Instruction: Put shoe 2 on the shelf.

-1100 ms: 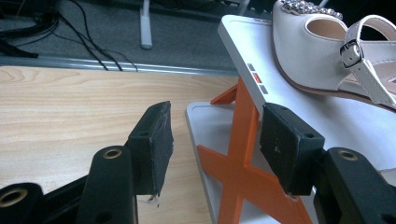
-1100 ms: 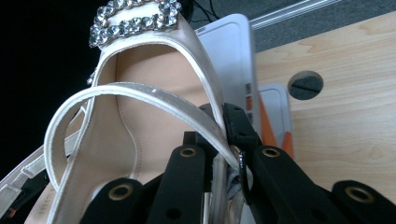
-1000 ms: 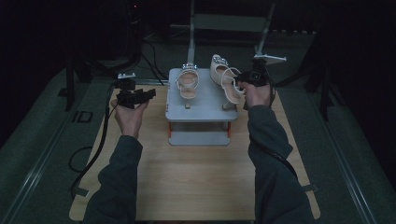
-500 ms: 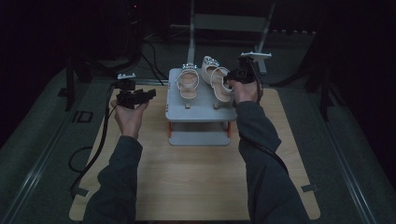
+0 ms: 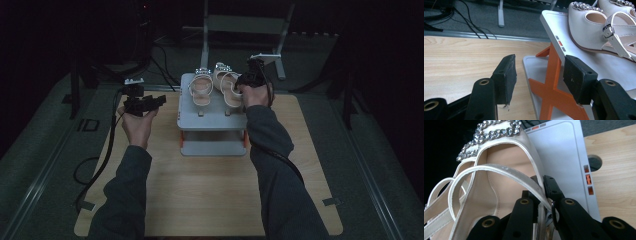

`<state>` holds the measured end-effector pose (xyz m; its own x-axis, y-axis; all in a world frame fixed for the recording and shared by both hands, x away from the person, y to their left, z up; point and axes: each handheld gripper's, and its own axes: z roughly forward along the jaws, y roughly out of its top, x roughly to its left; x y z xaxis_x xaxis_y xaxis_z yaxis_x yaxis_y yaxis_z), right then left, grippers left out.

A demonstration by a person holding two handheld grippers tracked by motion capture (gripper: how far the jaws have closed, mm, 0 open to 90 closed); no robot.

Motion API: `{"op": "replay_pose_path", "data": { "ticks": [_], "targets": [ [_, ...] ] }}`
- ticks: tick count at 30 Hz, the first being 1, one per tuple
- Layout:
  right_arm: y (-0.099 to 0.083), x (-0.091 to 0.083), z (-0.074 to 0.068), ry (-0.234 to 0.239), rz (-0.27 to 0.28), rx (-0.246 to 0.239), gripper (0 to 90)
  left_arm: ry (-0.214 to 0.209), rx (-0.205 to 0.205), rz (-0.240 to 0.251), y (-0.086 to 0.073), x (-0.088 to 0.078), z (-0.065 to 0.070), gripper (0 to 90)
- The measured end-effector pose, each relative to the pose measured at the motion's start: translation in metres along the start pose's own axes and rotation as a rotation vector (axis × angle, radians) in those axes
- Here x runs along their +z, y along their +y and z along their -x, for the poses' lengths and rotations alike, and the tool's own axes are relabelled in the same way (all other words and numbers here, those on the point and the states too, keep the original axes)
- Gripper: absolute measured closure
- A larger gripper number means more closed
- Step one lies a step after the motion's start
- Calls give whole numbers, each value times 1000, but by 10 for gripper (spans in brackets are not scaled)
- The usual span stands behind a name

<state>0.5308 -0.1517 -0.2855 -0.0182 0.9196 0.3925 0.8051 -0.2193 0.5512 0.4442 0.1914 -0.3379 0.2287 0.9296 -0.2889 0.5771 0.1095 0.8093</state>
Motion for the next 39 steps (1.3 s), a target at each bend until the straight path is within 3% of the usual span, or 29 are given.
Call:
{"op": "replay_pose_path", "data": {
  "ticks": [15, 26, 33, 39],
  "targets": [
    [3, 7, -13, -54, -26, -52, 808, -5, -2, 0, -1, 1, 0, 443],
    [1, 6, -15, -49, -33, -73, 782, -11, -12, -2, -3, 5, 1, 443],
    [1, 8, -9, -2, -33, -88, 578, -12, -20, -6, -5, 6, 0, 443],
    [3, 3, -12, 18, -13, -121, 519, -11, -16, -8, -6, 7, 0, 442]
  ]
}}
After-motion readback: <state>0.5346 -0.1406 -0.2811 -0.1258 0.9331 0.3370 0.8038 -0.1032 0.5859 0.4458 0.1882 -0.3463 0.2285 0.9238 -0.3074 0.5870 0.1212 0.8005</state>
